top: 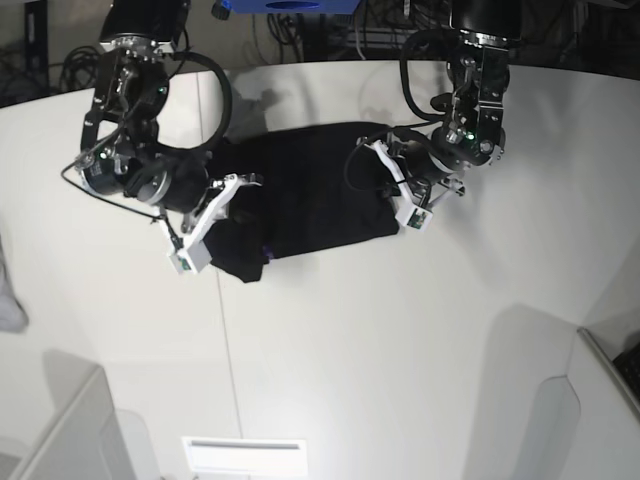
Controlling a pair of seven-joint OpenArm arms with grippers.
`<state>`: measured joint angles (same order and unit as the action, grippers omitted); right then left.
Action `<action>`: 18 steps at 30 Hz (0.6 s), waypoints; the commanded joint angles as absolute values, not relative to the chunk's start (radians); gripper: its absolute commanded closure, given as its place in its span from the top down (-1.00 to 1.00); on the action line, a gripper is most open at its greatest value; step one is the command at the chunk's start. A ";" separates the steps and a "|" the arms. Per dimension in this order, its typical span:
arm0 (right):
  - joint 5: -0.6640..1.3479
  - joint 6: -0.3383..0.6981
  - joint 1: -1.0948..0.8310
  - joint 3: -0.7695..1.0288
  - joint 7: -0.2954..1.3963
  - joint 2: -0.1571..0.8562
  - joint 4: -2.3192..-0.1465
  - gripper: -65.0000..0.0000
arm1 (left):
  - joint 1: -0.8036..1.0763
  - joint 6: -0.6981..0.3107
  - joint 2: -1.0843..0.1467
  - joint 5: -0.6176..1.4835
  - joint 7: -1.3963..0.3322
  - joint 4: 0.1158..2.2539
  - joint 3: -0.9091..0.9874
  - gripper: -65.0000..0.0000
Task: Fold the T-shirt properly
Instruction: 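Fold the right gripper's end over toward the left gripper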
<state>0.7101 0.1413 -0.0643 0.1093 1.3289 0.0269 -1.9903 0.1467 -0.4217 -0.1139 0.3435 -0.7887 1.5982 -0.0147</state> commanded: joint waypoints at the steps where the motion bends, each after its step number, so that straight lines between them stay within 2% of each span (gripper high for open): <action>1: 0.742 0.142 -0.050 0.113 1.308 0.024 -2.009 -1.00 | 0.137 -0.427 -0.116 0.352 -0.774 1.610 -0.013 -1.00; 18: 0.746 0.142 -0.076 0.108 1.305 -0.071 -2.008 -1.00 | 0.137 -0.427 -0.111 0.352 -0.774 1.610 -0.013 -1.00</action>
